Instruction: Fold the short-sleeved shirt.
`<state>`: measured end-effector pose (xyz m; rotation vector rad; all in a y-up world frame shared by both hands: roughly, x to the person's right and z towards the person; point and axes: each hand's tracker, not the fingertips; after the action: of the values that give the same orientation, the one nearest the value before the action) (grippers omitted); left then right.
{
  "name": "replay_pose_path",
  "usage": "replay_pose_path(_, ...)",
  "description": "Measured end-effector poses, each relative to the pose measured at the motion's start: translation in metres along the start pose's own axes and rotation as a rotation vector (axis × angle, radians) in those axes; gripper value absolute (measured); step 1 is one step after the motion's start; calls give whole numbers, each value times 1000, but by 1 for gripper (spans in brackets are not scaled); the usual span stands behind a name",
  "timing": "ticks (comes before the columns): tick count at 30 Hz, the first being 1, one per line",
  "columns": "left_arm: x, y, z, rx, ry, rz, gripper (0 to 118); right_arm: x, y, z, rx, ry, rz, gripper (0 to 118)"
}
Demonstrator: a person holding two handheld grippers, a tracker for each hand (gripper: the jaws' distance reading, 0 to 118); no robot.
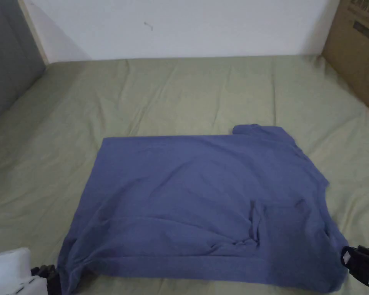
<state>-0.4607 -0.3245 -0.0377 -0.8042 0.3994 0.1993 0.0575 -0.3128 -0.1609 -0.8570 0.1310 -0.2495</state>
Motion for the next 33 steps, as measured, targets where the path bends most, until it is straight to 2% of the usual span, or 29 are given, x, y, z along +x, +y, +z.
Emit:
replay_pose_path(4,-9,-4,-3,-27,-8,48,0,-2,-7,-7,-43,-11,10,1)
replay_pose_path(5,-8,0,-5,-21,-2,34,5,-1,-6,-8,-58,1,5,1)
replay_pose_path(7,-5,7,-12,-32,7,-6,40,-1,-4,-9,-60,0,-18,1)
replay_pose_path(8,-2,9,-16,-36,17,-21,51,-1,-3,-10,-63,-2,-22,1)
replay_pose_path(9,2,11,-20,-44,3,-36,51,-1,-2,-11,-64,-3,-27,1)
replay_pose_path(10,6,13,-25,-58,-13,-49,81,-2,-2,-11,-63,-3,-31,1)
replay_pose_path(11,12,14,-29,-72,-27,-64,104,-1,0,-12,-68,0,-33,1)
replay_pose_path(12,17,14,-31,-70,-32,-76,105,-2,0,-13,-71,-2,-32,1)
replay_pose_path(15,30,14,-53,-151,-9,-146,98,-3,-2,-16,-89,-8,-26,1)
replay_pose_path(16,32,13,-60,-179,-9,-152,81,-2,-2,-18,-93,-9,-27,1)
replay_pose_path(17,33,12,-69,-216,3,-145,20,-2,-3,-19,-104,-5,-29,1)
replay_pose_path(18,34,8,-78,-269,-52,-128,0,-2,-3,-19,-109,-8,-30,1)
replay_pose_path(21,37,8,-69,-234,-27,-143,0,1,-3,-17,-105,-20,-25,1)
replay_pose_path(23,34,13,-65,-220,-35,-125,0,4,1,-17,-112,7,-15,1)
replay_pose_path(24,33,14,-65,-220,-40,-106,0,3,2,-17,-110,2,-7,3)
replay_pose_path(25,29,17,-64,-224,-49,-98,0,1,2,-17,-103,-9,8,10)
replay_pose_path(27,32,17,-60,-219,-46,-106,0,0,5,-21,-113,-32,52,69)
replay_pose_path(28,34,18,-58,-218,-45,-113,0,0,6,-25,-133,-35,73,88)
replay_pose_path(31,32,18,-59,-214,-44,-120,0,-1,4,-40,-178,-25,122,90)
replay_pose_path(32,32,18,-59,-215,-45,-120,0,-1,3,-48,-225,-44,139,87)
replay_pose_path(33,30,19,-59,-217,-46,-117,0,-1,2,-55,-252,-57,159,69)
